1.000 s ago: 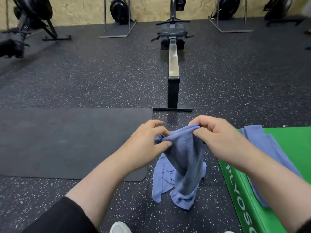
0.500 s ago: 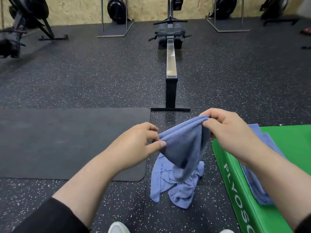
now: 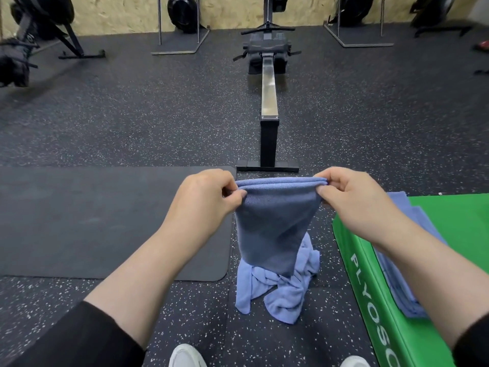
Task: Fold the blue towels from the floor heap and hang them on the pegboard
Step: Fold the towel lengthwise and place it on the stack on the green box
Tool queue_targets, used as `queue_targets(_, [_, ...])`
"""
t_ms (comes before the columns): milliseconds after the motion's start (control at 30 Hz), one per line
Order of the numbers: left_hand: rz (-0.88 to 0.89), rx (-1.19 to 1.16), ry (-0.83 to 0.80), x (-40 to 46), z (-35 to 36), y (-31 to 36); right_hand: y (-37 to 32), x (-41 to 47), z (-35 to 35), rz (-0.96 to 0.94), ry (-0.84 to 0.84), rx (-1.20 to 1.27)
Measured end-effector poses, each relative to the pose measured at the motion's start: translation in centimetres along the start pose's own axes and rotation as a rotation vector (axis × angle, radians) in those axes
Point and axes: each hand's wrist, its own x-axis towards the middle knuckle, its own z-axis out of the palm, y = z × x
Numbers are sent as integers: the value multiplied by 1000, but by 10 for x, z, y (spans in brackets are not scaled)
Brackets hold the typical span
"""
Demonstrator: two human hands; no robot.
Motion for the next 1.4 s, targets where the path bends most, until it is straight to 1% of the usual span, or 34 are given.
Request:
queue_targets(133, [-45, -106, 33, 0, -2, -2, -4, 0, 0, -100, 26, 32])
queue_targets(233, [-32, -156, -18, 0, -4, 0, -8, -2, 0, -157, 10, -2])
queue_targets(300, [-4, -135, -35, -1, -4, 0, -10, -4, 0, -180, 20, -70])
queue_targets(367, [48, -67, -44, 1, -3, -1, -12, -4, 0, -176, 40, -101])
queue_targets(433, [98, -46, -83, 1, -3, -1, -12, -5, 3, -166, 49, -78])
queue_targets(500, [96, -67, -101, 0, -5, 0, -7, -4, 6, -159, 43, -50])
queue_targets(600, [50, -102, -81, -1, -9, 4, -8, -4, 8, -127, 30, 14])
queue_targets(667, [26, -125, -89, -3, -13, 8, -15, -5, 6, -143, 23, 6])
queue_targets(733, [24, -185, -133, -5, -17, 13, -21, -8, 5, -162, 18, -5])
queue_targets(800, [28, -222, -225, -7, -17, 15, -23, -9, 5, -173, 20, 7])
queue_targets(867, [46, -158, -292, -8, -13, 17, -26, -10, 7, -177, 6, 15])
queue_targets(900, [53, -117, -284, -8, -10, 18, -27, -10, 8, -172, -1, 12])
queue_targets(1000, [-23, -58, -263, -8, 1, 21, -23, -9, 10, -171, 16, -18])
queue_targets(1100, [-133, -143, -294, -10, 7, 31, -21, -9, 13, -168, 44, -48])
queue_targets(1167, [-127, -100, -321, -14, 10, 39, -21, -9, 14, -166, 36, -74])
queue_targets(1267, [-106, 5, -277, -10, 15, 43, -21, -9, 15, -178, 27, -125])
queue_targets(1333, [-190, -52, -303, -4, 16, 41, -20, -8, 15, -181, 29, -172])
queue_targets(1400, [-304, -213, -341, -1, 15, 42, -19, -8, 16, -181, 10, -239])
